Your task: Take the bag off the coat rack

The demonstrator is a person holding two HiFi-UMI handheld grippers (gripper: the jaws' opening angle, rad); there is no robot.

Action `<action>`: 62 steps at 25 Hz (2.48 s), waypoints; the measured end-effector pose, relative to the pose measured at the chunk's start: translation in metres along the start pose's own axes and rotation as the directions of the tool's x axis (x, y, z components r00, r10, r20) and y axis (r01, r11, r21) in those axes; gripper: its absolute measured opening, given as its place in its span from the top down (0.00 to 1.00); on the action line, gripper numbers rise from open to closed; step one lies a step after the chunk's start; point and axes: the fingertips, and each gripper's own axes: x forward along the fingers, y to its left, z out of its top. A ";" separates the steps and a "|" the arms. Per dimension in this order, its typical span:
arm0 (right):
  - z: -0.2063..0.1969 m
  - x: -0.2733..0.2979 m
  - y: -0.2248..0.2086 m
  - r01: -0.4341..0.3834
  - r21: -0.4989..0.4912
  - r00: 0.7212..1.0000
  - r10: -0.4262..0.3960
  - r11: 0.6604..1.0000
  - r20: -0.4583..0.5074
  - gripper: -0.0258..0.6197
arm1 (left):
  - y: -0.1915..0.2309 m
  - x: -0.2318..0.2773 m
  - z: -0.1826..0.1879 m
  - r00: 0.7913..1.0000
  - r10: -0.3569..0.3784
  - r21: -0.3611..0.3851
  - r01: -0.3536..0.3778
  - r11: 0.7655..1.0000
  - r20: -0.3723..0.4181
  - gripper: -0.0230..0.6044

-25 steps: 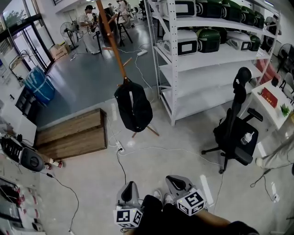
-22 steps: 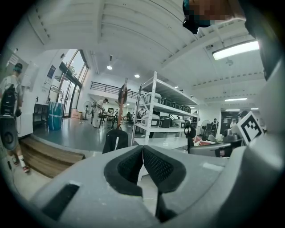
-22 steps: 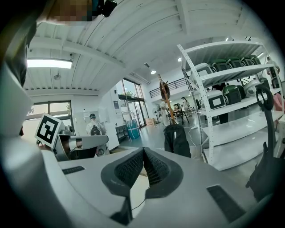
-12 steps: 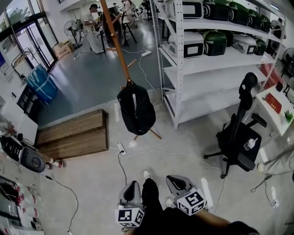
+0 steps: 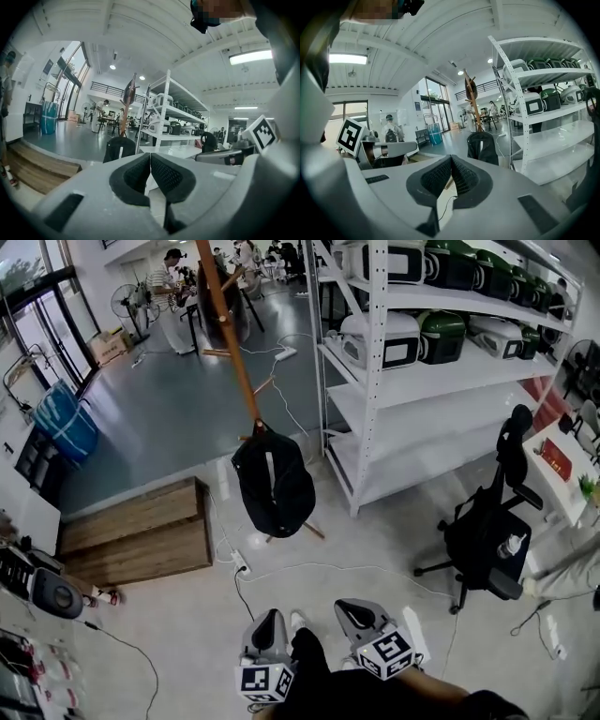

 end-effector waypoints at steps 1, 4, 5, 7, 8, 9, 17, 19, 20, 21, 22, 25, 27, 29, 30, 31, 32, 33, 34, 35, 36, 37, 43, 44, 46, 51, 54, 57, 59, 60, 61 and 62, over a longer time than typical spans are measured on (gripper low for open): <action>0.004 0.013 -0.004 0.010 0.002 1.000 -0.010 1.000 -0.004 0.94 | 0.010 0.011 0.003 1.000 -0.007 0.002 0.007 1.000 -0.003 0.93; 0.020 0.051 -0.012 0.036 0.013 0.999 -0.036 0.999 -0.015 0.94 | 0.039 0.041 0.016 1.000 -0.025 0.007 0.025 1.000 -0.010 0.93; 0.026 0.064 -0.014 0.041 0.014 0.999 -0.041 0.999 -0.016 0.94 | 0.050 0.050 0.022 1.000 -0.027 0.005 0.027 1.000 -0.012 0.93; 0.038 0.092 -0.018 0.047 0.011 0.999 -0.047 0.999 -0.014 0.94 | 0.070 0.067 0.033 0.999 -0.033 -0.002 0.033 0.999 -0.016 0.93; 0.044 0.105 -0.019 0.050 0.011 0.999 -0.050 0.999 -0.013 0.94 | 0.080 0.075 0.037 0.999 -0.037 -0.005 0.037 0.999 -0.019 0.93; 0.049 0.117 -0.020 0.053 0.013 0.999 -0.053 0.998 -0.013 0.94 | 0.089 0.082 0.041 0.999 -0.042 -0.006 0.042 0.999 -0.021 0.93; 0.076 0.205 -0.024 0.079 0.021 0.997 -0.078 0.997 -0.013 0.94 | 0.160 0.132 0.060 0.996 -0.080 0.012 0.080 0.997 -0.029 0.93; 0.079 0.223 -0.023 0.083 0.023 0.996 -0.083 0.996 -0.018 0.94 | 0.177 0.141 0.059 0.996 -0.081 -0.001 0.081 0.997 -0.044 0.93; 0.081 0.232 -0.023 0.086 0.023 0.996 -0.086 0.996 -0.018 0.94 | 0.185 0.145 0.059 0.995 -0.084 -0.004 0.084 0.996 -0.049 0.93; 0.084 0.240 -0.023 0.089 0.021 0.996 -0.089 0.996 -0.015 0.94 | 0.193 0.150 0.059 0.994 -0.093 -0.001 0.093 0.996 -0.051 0.93; 0.087 0.248 -0.023 0.091 0.019 0.996 -0.091 0.996 -0.009 0.94 | 0.200 0.155 0.060 0.993 -0.104 0.006 0.104 0.995 -0.048 0.93; 0.095 0.268 -0.025 0.101 0.011 0.995 -0.101 0.995 -0.002 0.94 | 0.215 0.169 0.066 0.992 -0.117 0.013 0.117 0.993 -0.040 0.93; 0.096 0.276 -0.027 0.109 0.007 0.994 -0.109 0.994 -0.013 0.94 | 0.222 0.173 0.067 0.993 -0.114 -0.003 0.114 0.994 -0.036 0.93; 0.096 0.286 -0.028 0.112 0.002 0.994 -0.112 0.994 -0.018 0.94 | 0.230 0.176 0.065 0.993 -0.111 -0.013 0.111 0.994 -0.038 0.93; 0.097 0.292 -0.029 0.113 0.001 0.993 -0.113 0.994 -0.018 0.94 | 0.234 0.179 0.063 0.993 -0.109 -0.017 0.109 0.994 -0.043 0.93; 0.098 0.297 -0.031 0.114 0.000 0.993 -0.114 0.994 -0.018 0.94 | 0.237 0.183 0.061 0.993 -0.108 -0.023 0.107 0.994 -0.049 0.93; 0.099 0.302 -0.033 0.112 0.000 0.994 -0.112 0.994 -0.019 0.94 | 0.239 0.187 0.059 0.993 -0.108 -0.030 0.107 0.994 -0.056 0.93; 0.100 0.306 -0.035 0.110 -0.001 0.994 -0.110 0.994 -0.021 0.94 | 0.242 0.191 0.058 0.992 -0.110 -0.032 0.109 0.994 -0.060 0.93; 0.101 0.312 -0.038 0.110 -0.003 0.994 -0.110 0.994 -0.022 0.94 | 0.244 0.196 0.059 0.992 -0.113 -0.030 0.112 0.993 -0.060 0.93; 0.103 0.317 -0.042 0.110 -0.005 0.994 -0.110 0.994 -0.022 0.94 | 0.246 0.202 0.060 0.992 -0.115 -0.024 0.114 0.993 -0.059 0.93; 0.105 0.322 -0.046 0.109 -0.007 0.994 -0.109 0.994 -0.022 0.94 | 0.248 0.207 0.062 0.992 -0.115 -0.019 0.114 0.993 -0.057 0.93; 0.107 0.327 -0.051 0.106 -0.008 0.994 -0.106 0.994 -0.021 0.94 | 0.249 0.214 0.064 0.992 -0.114 -0.017 0.113 0.993 -0.055 0.93; 0.120 0.359 -0.088 0.087 -0.006 0.996 -0.087 0.996 -0.021 0.94 | 0.258 0.262 0.073 0.991 -0.117 -0.015 0.116 0.993 -0.072 0.93; 0.123 0.365 -0.094 0.080 -0.008 0.996 -0.080 0.997 -0.024 0.94 | 0.259 0.270 0.075 0.990 -0.115 -0.015 0.114 0.993 -0.076 0.93; 0.129 0.377 -0.105 0.064 -0.015 0.998 -0.064 0.998 -0.026 0.94 | 0.263 0.286 0.078 0.990 -0.109 -0.015 0.108 0.994 -0.086 0.93; 0.143 0.406 -0.138 0.055 -0.007 0.998 -0.055 0.998 -0.026 0.94 | 0.270 0.331 0.083 0.988 -0.108 -0.002 0.108 0.994 -0.112 0.93; 0.146 0.420 -0.157 0.048 -0.014 0.998 -0.049 0.999 -0.046 0.94 | 0.270 0.355 0.084 0.983 -0.115 0.019 0.119 0.993 -0.145 0.93; 0.143 0.431 -0.177 0.050 -0.024 0.995 -0.052 0.998 -0.080 0.94 | 0.264 0.377 0.081 0.973 -0.141 0.047 0.151 0.987 -0.182 0.93; 0.141 0.438 -0.192 0.050 -0.029 0.994 -0.053 0.998 -0.099 0.94 | 0.260 0.392 0.081 0.968 -0.165 0.050 0.178 0.983 -0.190 0.93; 0.140 0.441 -0.198 0.051 -0.032 0.993 -0.054 0.998 -0.106 0.94 | 0.257 0.399 0.081 0.964 -0.176 0.049 0.189 0.981 -0.201 0.93; 0.140 0.445 -0.205 0.051 -0.034 0.992 -0.055 0.998 -0.114 0.94 | 0.256 0.406 0.080 0.960 -0.184 0.053 0.200 0.978 -0.212 0.93; 0.139 0.449 -0.212 0.053 -0.037 0.991 -0.058 0.998 -0.121 0.94 | 0.257 0.413 0.080 0.958 -0.191 0.065 0.209 0.976 -0.216 0.93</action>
